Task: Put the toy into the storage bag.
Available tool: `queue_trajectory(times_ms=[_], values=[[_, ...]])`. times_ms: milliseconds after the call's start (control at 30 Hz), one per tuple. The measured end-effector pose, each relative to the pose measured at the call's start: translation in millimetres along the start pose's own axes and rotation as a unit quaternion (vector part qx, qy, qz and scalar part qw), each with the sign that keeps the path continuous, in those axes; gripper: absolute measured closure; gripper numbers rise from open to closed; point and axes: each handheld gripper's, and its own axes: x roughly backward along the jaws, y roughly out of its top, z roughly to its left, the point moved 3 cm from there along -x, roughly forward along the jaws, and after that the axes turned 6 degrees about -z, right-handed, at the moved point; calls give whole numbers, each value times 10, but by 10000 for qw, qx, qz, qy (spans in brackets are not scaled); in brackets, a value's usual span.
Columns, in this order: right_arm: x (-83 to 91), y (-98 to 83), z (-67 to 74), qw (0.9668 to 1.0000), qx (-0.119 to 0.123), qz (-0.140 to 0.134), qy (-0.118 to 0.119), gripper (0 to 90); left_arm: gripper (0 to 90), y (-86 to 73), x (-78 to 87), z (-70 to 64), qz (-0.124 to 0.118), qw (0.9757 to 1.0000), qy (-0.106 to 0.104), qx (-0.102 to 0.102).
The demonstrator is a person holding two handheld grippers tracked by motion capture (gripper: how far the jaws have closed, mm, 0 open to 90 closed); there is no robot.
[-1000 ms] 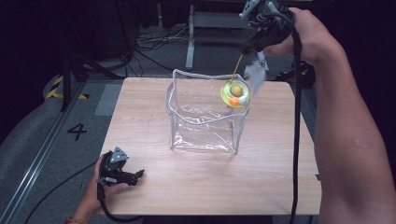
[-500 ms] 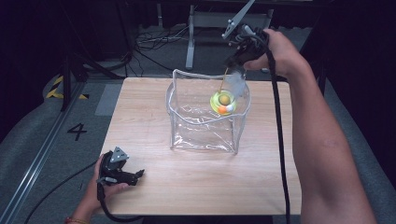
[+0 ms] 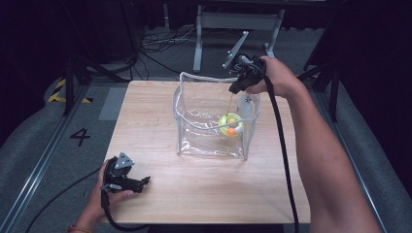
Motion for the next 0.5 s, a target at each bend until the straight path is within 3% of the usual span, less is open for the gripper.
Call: queue_trajectory(times_ms=[233,400,500], values=[[-150,-88,40,9999,3,67,128,883,4,1,-3,1,-12,10000,-4,-13],[-329,-153,99,9991,39,383,152,881,5,1,-3,0,1,10000,-13,-8],[-365,-166,112,9990,38,412,190,881,4,2,-3,1,-2,10000,-8,-9]])
